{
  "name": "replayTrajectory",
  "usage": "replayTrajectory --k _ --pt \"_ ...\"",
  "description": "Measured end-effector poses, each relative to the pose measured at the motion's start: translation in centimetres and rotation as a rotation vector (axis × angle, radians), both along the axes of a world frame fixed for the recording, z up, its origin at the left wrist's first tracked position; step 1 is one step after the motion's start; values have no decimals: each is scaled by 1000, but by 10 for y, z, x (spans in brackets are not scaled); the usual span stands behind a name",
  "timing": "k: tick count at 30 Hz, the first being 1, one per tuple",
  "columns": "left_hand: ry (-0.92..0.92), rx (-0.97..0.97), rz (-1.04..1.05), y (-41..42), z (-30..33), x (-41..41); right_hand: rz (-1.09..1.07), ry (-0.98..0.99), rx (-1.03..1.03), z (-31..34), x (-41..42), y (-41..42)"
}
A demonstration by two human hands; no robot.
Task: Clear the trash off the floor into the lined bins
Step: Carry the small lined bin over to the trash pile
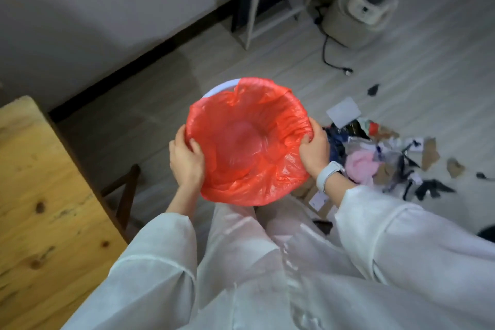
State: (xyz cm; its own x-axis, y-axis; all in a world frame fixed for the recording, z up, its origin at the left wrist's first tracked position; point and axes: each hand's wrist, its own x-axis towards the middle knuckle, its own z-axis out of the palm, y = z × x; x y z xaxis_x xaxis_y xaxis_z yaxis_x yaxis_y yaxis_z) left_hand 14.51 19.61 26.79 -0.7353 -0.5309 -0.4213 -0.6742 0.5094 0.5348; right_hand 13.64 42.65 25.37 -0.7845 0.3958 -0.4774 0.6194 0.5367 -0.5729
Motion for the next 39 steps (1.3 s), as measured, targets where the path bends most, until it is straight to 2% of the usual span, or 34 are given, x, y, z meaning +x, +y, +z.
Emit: replayTrajectory --k 5,12,17,21,27,34,39 --pt "-43 9 -232 75 11 32 -244 -47 15 15 85 71" --pt "-92 41 -687 182 15 19 -713 -83 68 26 167 139" --pt "-121 90 -1053 260 15 -3 -1014 -82 107 44 204 163" --pt "-138 78 -1249 304 23 0 -1181 -94 117 57 227 164" --pt "-209 91 -1424 351 27 24 -1386 -61 59 77 266 163" --pt "-216 62 -1526 410 32 68 -1504 -59 45 74 313 197" --pt "-150 59 -1559 461 34 132 -1528 -85 -24 65 375 242"
